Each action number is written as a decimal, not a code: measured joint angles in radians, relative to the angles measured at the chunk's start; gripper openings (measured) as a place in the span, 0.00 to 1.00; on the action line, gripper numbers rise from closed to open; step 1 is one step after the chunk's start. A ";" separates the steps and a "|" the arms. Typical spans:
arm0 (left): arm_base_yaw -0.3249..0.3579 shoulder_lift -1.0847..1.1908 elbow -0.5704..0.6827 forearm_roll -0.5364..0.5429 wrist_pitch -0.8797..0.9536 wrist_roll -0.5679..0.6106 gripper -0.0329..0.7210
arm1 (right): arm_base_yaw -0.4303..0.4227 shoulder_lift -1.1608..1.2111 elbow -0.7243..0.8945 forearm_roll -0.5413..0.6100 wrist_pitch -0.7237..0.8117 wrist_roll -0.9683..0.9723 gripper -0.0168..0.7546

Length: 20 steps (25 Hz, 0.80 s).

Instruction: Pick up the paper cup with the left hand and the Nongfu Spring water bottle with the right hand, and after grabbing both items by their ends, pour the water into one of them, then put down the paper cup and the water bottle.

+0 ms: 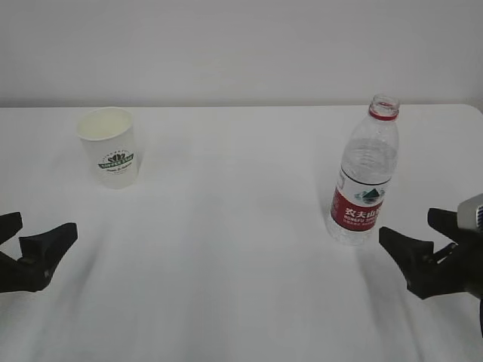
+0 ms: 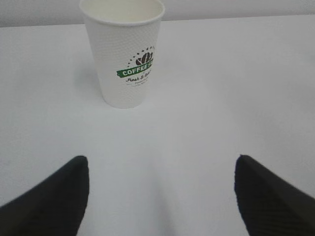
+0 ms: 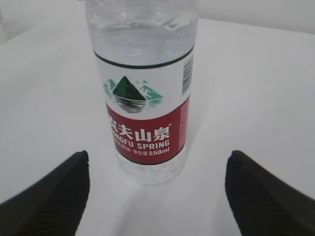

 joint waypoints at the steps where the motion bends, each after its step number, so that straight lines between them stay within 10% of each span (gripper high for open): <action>1: 0.000 0.000 0.000 0.000 0.000 0.000 0.96 | 0.000 0.007 -0.009 0.003 0.000 0.000 0.88; 20: 0.000 0.000 0.000 0.000 -0.002 0.000 0.95 | 0.000 0.118 -0.150 -0.054 0.000 -0.001 0.88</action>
